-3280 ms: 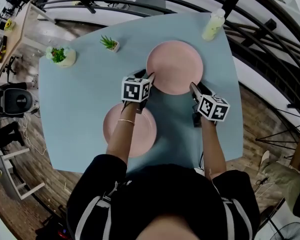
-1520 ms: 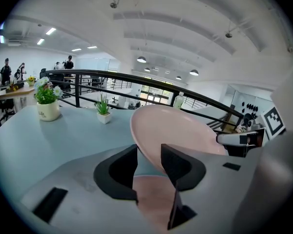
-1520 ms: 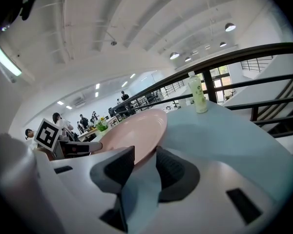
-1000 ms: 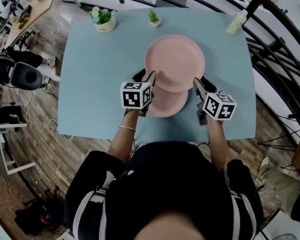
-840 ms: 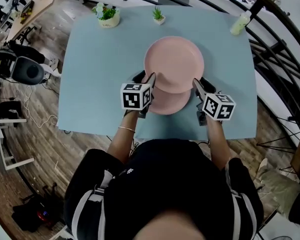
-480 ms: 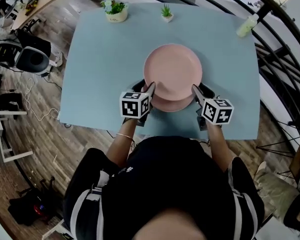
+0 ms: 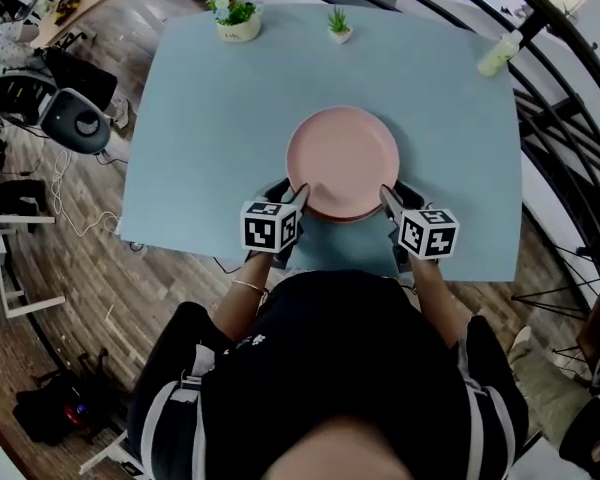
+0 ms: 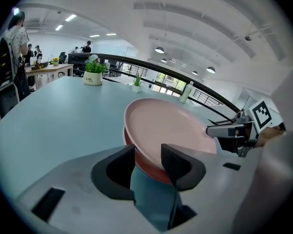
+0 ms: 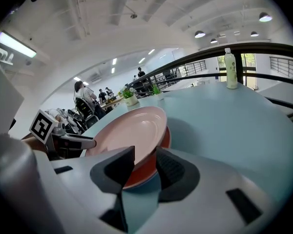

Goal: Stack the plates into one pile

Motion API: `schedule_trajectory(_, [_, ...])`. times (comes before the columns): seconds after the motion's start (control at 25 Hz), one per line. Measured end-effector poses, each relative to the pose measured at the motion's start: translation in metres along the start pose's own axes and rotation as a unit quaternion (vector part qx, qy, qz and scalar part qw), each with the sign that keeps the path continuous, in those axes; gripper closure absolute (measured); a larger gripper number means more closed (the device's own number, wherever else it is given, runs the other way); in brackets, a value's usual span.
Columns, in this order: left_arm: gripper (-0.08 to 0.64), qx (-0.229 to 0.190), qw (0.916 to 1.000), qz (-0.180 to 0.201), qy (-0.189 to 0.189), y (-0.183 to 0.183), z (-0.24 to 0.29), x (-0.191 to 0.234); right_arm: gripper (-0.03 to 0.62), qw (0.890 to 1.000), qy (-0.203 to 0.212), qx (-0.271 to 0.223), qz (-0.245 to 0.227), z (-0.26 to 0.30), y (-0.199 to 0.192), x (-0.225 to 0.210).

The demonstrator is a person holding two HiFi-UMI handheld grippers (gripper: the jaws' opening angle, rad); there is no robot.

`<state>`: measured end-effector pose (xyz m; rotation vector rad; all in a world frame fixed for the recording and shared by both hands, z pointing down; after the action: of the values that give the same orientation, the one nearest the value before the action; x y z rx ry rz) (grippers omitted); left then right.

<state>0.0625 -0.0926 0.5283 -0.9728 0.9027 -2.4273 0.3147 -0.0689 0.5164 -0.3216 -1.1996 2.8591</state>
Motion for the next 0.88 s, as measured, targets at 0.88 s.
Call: schedule_trajectory(0.88, [0.399, 0.045, 0.9989, 0.011, -0.004, -0.014, -0.002, -0.001, 0.445, 0.999, -0.016, 0.003, -0.035, 0.006, -0.012, -0.002])
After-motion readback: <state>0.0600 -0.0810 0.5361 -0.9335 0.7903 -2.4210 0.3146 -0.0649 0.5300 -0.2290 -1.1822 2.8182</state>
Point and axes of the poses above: the fingertips, and each gripper's own axes: z forward along the fingers, x to its left, y out of its top, the point moved 6 cm from there along -z, backward along the fingers, and after that the axes turned 14 degrees about -y, right-handed, at the moved point
